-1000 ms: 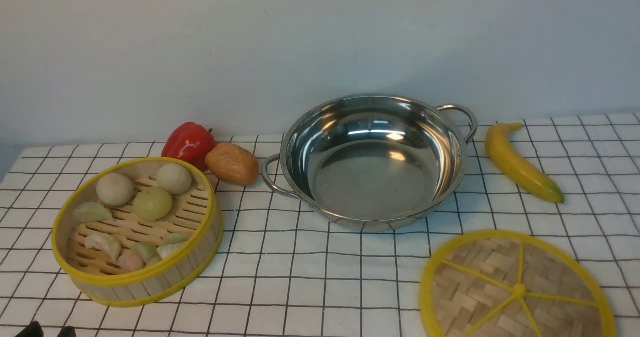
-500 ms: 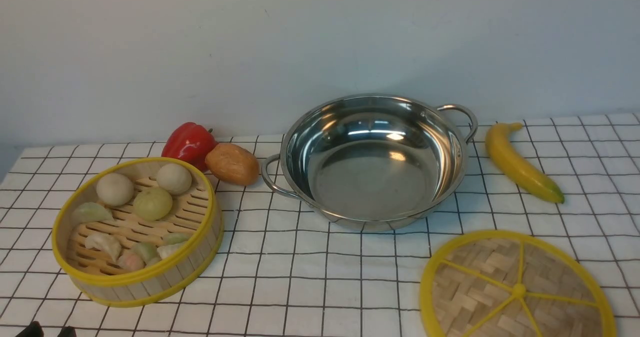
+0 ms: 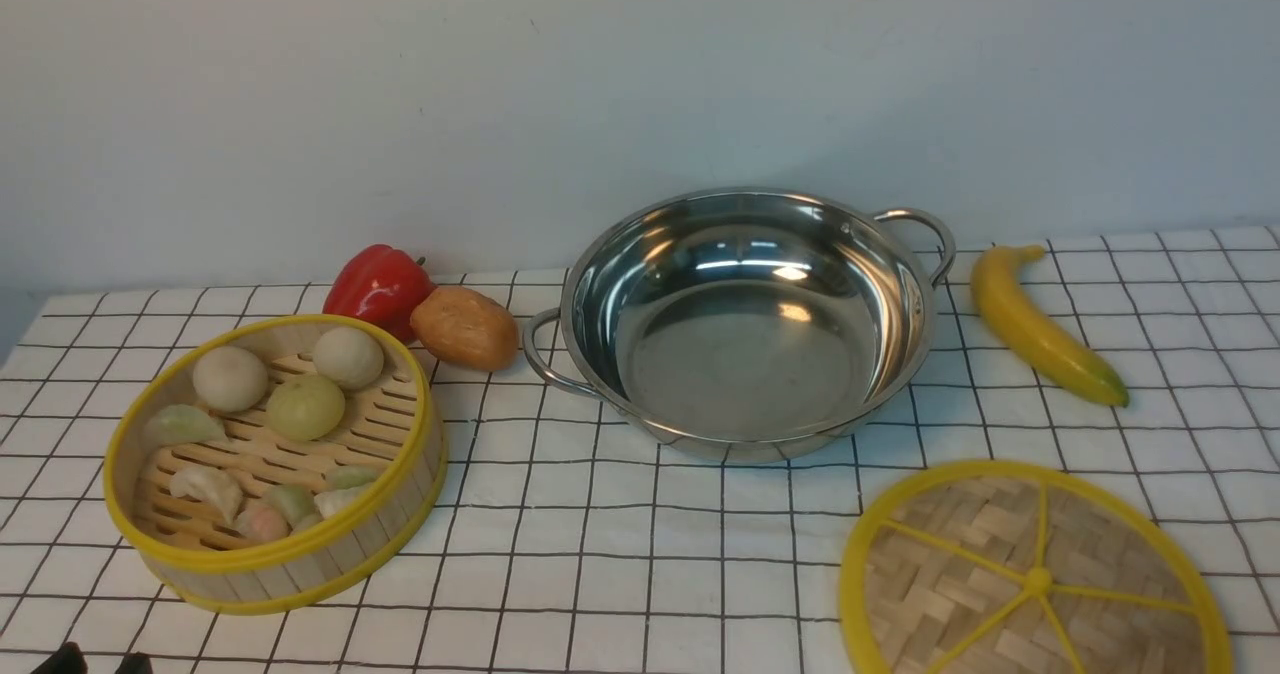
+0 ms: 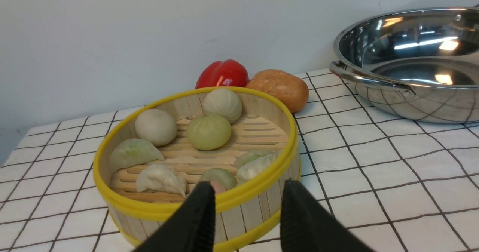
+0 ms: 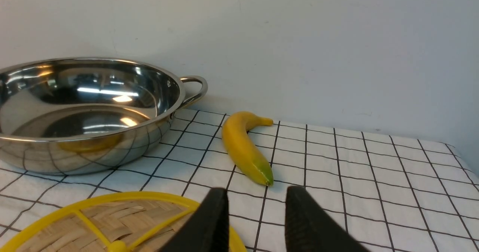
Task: Place the steamer in the pot on the white tablecloth, and put the lid on the steamer.
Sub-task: 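Grasp the rim of the steamer basket holding the buns with the left gripper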
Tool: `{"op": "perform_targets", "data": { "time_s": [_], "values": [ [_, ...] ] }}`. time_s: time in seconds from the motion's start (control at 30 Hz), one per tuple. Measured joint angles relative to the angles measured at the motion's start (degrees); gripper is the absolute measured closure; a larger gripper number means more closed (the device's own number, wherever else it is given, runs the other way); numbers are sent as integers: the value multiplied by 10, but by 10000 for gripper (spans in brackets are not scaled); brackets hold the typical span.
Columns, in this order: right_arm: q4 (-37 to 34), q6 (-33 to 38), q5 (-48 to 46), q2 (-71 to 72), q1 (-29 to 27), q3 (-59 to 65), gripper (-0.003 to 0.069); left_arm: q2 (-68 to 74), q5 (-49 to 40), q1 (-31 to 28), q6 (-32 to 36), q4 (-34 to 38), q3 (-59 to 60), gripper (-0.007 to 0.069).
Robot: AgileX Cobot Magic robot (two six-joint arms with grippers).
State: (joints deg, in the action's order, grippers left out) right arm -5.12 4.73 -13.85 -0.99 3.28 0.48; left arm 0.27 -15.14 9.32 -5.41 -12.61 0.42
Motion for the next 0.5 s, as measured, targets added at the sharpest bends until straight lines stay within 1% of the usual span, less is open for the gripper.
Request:
{"op": "perform_targets", "data": {
  "time_s": [0.07,0.13,0.23,0.33,0.37,0.43,0.47,0.5],
  "values": [
    [-1,0,0,0,0,0,419,0,0,0,0,0,0,382],
    [-18,-3,0,0,0,0,419,0,0,0,-1,2,0,382],
    [-87,-30,0,0,0,0,419,0,0,0,-1,2,0,382],
    [-187,-63,0,0,0,0,419,0,0,0,-1,2,0,382],
    [-193,-65,0,0,0,0,419,0,0,0,-1,2,0,382],
    [-259,-80,0,0,0,0,419,0,0,0,-1,2,0,382],
    [-264,-81,0,0,0,0,419,0,0,0,-1,2,0,382],
    [-290,-86,0,0,0,0,419,0,0,0,-1,2,0,382]
  ]
}}
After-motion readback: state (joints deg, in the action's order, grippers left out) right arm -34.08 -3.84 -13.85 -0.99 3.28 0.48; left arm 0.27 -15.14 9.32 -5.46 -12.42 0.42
